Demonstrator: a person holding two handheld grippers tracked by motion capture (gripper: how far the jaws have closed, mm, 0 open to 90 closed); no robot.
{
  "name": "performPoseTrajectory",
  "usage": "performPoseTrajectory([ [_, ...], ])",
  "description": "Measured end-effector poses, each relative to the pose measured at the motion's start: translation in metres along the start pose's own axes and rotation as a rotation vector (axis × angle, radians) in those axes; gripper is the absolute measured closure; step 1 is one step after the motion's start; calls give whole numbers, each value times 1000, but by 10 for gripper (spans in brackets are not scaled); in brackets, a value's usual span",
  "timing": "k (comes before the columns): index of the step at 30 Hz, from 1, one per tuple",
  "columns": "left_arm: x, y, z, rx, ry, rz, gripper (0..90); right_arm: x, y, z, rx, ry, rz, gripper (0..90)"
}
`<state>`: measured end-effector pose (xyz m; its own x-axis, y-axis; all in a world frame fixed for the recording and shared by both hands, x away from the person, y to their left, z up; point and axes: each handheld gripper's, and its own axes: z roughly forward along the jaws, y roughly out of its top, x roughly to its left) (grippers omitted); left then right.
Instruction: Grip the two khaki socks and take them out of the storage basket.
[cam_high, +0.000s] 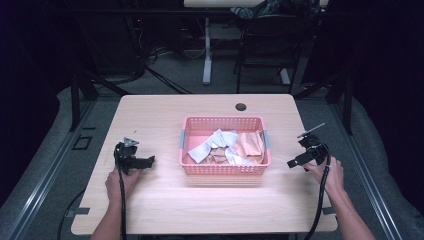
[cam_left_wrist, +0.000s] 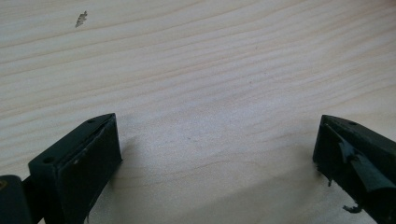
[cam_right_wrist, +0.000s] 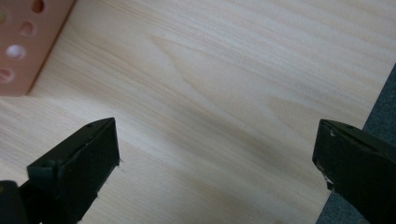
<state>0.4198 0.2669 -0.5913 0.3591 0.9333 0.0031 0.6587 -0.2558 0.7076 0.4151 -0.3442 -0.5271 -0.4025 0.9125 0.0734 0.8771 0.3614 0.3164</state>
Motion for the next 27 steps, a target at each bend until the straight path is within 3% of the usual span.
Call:
performPoseTrajectory([
  [9,0,0,0,0,0,0,5,11,8,-13,-57,19,-11,6],
  [16,0,0,0,-1,1,-1,5,18,16,-24,-56,37,-26,9],
  [27,0,0,0,-1,1,-3,5,26,34,-50,-87,20,-53,18],
])
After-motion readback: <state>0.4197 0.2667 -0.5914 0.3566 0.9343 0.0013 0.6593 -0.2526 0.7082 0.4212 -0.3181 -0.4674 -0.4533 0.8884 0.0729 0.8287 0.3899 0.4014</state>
